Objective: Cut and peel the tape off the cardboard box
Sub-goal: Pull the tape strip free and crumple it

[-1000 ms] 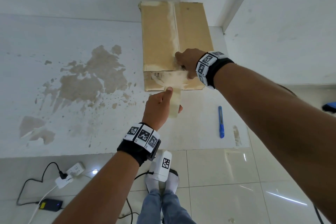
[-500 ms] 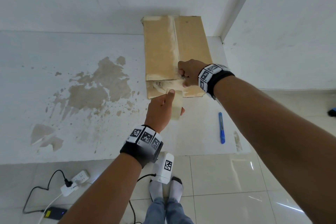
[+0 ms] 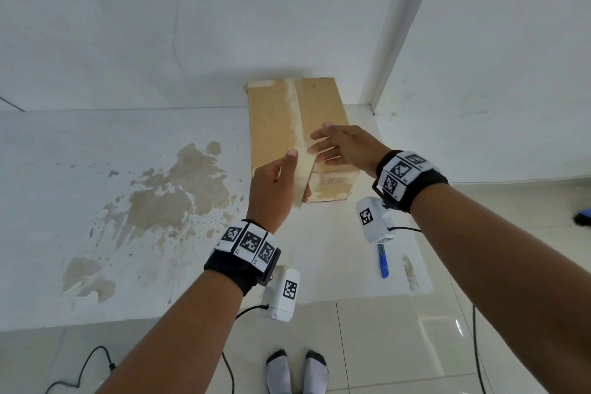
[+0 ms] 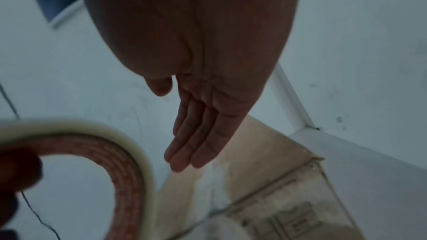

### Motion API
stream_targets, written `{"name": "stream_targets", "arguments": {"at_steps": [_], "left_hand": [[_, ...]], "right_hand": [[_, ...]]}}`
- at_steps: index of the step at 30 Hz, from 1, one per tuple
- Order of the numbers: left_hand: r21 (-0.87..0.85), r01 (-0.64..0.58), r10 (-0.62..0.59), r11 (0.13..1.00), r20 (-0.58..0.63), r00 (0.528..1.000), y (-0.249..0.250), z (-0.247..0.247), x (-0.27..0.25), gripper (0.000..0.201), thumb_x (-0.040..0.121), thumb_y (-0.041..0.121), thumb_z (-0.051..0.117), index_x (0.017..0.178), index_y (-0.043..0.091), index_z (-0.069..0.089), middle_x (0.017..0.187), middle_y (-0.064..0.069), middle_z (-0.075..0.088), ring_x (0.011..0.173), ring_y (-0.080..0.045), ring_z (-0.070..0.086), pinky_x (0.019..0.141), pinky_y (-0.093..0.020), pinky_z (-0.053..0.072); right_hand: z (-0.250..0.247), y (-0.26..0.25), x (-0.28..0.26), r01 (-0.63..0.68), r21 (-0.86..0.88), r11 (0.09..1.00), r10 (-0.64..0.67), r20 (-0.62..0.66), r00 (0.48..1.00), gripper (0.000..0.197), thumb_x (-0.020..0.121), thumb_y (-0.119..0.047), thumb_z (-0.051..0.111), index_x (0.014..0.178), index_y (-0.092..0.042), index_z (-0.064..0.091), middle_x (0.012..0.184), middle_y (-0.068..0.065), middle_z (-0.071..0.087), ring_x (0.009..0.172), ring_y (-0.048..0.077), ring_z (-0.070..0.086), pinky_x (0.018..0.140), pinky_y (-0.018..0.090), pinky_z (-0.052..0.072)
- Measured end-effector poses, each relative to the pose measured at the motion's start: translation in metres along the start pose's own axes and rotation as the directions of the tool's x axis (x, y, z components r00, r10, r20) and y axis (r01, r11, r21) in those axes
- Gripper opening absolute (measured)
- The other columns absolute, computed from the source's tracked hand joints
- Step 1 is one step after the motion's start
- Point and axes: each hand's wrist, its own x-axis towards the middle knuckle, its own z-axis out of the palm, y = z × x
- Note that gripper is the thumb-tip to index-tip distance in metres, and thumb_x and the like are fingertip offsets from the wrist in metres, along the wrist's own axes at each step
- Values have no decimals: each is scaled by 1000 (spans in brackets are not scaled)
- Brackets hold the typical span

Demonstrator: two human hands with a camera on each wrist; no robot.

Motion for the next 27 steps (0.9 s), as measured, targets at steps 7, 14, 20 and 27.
{"name": "stream_targets", "arguments": {"at_steps": [7, 14, 20, 27], "left_hand": [[51, -88, 87, 995, 21, 996, 12, -2, 4, 60, 109, 35, 41, 57, 11, 59, 39, 6, 56, 36, -3, 49, 47, -17, 40], [-8, -70, 70, 998, 36, 997, 16, 0, 5, 49, 107, 26, 38, 71, 8, 66, 52, -4, 65, 46, -14, 59, 53, -28, 50], [-12, -92, 93, 996, 152, 984, 8, -9, 3, 31, 101, 14, 42, 83, 10, 68, 59, 0, 69, 55, -13, 64, 59, -31, 53], [73, -96, 89, 993, 87, 992, -20, -18, 1, 31, 104, 23, 52, 89, 5, 73, 62, 0, 72, 52, -5, 65, 51, -18, 49]], "right_hand": [[-4, -28, -33, 123, -223, 967, -115, 48, 992, 51, 92, -55, 59, 131, -21, 61, 108, -7, 75, 102, 8, 70, 95, 32, 56], [11, -17, -41, 303, -272, 913, -354, -159, 922, 26, 89, -47, 69, 99, -25, 78, 96, -12, 77, 88, 2, 69, 82, 14, 49], [24, -13, -40, 374, -168, 912, -409, -314, 857, 15, 84, -32, 79, 88, -18, 79, 84, -5, 77, 80, 10, 70, 76, 14, 53], [44, -10, -44, 476, -300, 827, -559, -339, 757, 13, 87, -23, 76, 85, -11, 74, 80, -2, 70, 74, 15, 66, 72, 31, 57]]}}
